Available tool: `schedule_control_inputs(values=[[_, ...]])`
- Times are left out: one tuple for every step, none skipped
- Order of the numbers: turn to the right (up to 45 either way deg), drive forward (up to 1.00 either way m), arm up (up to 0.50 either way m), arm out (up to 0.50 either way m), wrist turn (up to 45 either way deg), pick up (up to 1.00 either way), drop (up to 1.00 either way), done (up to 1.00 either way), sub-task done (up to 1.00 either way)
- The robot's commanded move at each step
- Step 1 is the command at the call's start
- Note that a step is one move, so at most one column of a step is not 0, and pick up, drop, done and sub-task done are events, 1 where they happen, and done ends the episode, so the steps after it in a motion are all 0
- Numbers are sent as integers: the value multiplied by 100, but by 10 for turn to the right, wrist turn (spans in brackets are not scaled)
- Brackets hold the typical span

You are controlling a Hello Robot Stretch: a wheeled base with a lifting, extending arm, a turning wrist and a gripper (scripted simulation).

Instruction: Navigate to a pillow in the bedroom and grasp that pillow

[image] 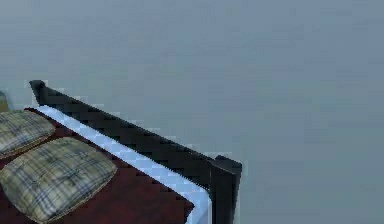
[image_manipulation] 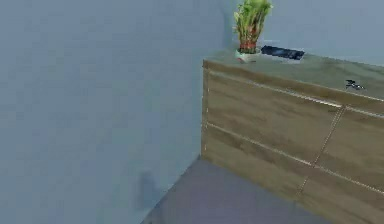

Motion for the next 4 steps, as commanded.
schedule_control_inputs(values=[[330,0,0,0,0,0,0,0,0],[0,5,0,0,0,0,0,0,0],[-450,0,0,0,0,0,0,0,0],[-450,0,0,0,0,0,0,0,0]])
